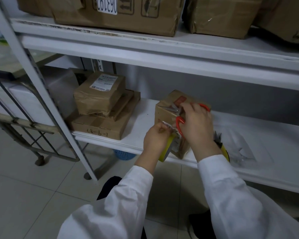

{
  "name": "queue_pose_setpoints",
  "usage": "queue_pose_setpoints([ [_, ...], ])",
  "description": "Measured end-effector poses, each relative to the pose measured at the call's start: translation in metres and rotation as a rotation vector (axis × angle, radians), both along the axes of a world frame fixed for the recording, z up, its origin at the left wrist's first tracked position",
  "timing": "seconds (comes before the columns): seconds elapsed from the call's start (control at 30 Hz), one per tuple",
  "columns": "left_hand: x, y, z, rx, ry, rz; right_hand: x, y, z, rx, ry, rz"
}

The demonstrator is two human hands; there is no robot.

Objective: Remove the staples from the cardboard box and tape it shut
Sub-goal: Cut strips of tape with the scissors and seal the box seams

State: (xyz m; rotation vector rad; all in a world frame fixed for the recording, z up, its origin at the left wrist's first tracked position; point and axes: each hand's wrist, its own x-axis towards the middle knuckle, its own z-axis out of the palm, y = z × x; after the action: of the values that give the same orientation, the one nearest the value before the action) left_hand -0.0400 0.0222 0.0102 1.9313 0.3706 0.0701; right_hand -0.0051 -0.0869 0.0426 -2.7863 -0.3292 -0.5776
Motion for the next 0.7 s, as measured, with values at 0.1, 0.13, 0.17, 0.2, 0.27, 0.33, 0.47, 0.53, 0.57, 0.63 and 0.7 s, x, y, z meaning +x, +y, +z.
queue_pose_setpoints([
  [0.1, -0.001, 0.011, -0.006, 0.074, 0.038, 0.046, 0.004, -0.008, -0.006, 0.063, -0.046, 0.03],
  [0.13, -0.002, 0.015, -0.01, 0.075, 0.052, 0.065, 0.006, -0.011, -0.006, 0.074, -0.043, 0.048],
  [0.17, -0.003, 0.018, -0.013, 0.063, 0.063, 0.081, 0.008, -0.014, -0.005, 0.079, -0.027, 0.065],
  [0.2, -0.003, 0.021, -0.016, 0.045, 0.073, 0.091, 0.01, -0.016, -0.003, 0.092, -0.002, 0.077],
  [0.27, -0.002, 0.025, -0.017, 0.008, 0.065, 0.088, 0.012, -0.017, 0.0, 0.142, 0.042, 0.068],
  [0.33, 0.002, 0.027, -0.018, -0.008, 0.028, 0.045, 0.012, -0.015, 0.0, 0.151, 0.013, 0.037],
  [0.47, 0.008, 0.029, -0.012, -0.043, -0.025, -0.063, 0.012, -0.015, 0.0, 0.137, -0.033, 0.049],
  [0.53, 0.012, 0.031, -0.011, -0.07, -0.067, -0.123, 0.013, -0.02, 0.0, 0.161, -0.014, 0.062],
  [0.57, 0.014, 0.031, -0.011, -0.08, -0.08, -0.156, 0.014, -0.023, 0.0, 0.181, -0.009, 0.064],
  [0.63, 0.018, 0.029, -0.012, -0.102, -0.129, -0.206, 0.012, -0.028, -0.002, 0.236, -0.012, 0.066],
  [0.7, 0.017, 0.022, -0.011, -0.133, -0.218, -0.246, 0.008, -0.031, -0.005, 0.312, -0.028, 0.063],
])
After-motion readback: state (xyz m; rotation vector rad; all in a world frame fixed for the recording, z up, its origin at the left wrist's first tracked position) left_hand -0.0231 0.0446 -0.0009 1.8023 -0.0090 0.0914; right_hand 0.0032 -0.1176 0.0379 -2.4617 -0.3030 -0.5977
